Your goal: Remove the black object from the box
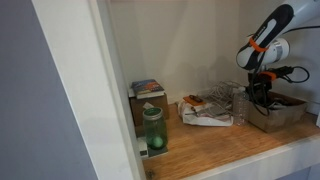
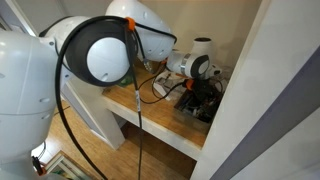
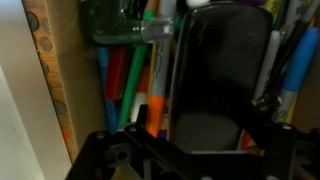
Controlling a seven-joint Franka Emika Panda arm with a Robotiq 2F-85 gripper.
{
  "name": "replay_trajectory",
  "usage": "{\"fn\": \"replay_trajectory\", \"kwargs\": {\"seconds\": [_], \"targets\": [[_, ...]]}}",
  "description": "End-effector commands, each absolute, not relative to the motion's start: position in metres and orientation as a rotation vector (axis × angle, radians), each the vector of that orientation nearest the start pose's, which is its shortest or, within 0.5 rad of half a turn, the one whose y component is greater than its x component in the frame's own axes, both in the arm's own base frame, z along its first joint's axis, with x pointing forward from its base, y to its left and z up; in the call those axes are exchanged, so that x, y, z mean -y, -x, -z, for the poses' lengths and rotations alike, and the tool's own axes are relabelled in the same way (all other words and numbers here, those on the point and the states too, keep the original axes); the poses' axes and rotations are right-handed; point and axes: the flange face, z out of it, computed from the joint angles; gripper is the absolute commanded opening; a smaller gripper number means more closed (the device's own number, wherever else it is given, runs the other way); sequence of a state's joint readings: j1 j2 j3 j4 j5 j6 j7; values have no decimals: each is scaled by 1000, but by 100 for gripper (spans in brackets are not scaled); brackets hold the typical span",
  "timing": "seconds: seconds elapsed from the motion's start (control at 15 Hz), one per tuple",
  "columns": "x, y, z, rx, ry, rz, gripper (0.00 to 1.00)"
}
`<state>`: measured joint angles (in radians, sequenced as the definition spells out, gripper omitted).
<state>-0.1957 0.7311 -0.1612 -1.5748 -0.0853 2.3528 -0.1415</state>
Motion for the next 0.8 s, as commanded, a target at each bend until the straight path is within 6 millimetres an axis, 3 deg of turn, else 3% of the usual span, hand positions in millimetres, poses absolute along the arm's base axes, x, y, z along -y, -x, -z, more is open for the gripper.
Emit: {"fn": "replay_trajectory", "kwargs": {"seconds": [0.0, 0.2, 0.33, 0.4, 0.73], "targets": [[234, -674, -224, -189, 3338, 21, 62], [233, -669, -242, -201, 3333, 42, 42], [233, -665, -256, -214, 3327, 68, 38], [232, -662, -266, -215, 3320, 80, 28], [224, -650, -305, -185, 3287, 107, 26]]}}
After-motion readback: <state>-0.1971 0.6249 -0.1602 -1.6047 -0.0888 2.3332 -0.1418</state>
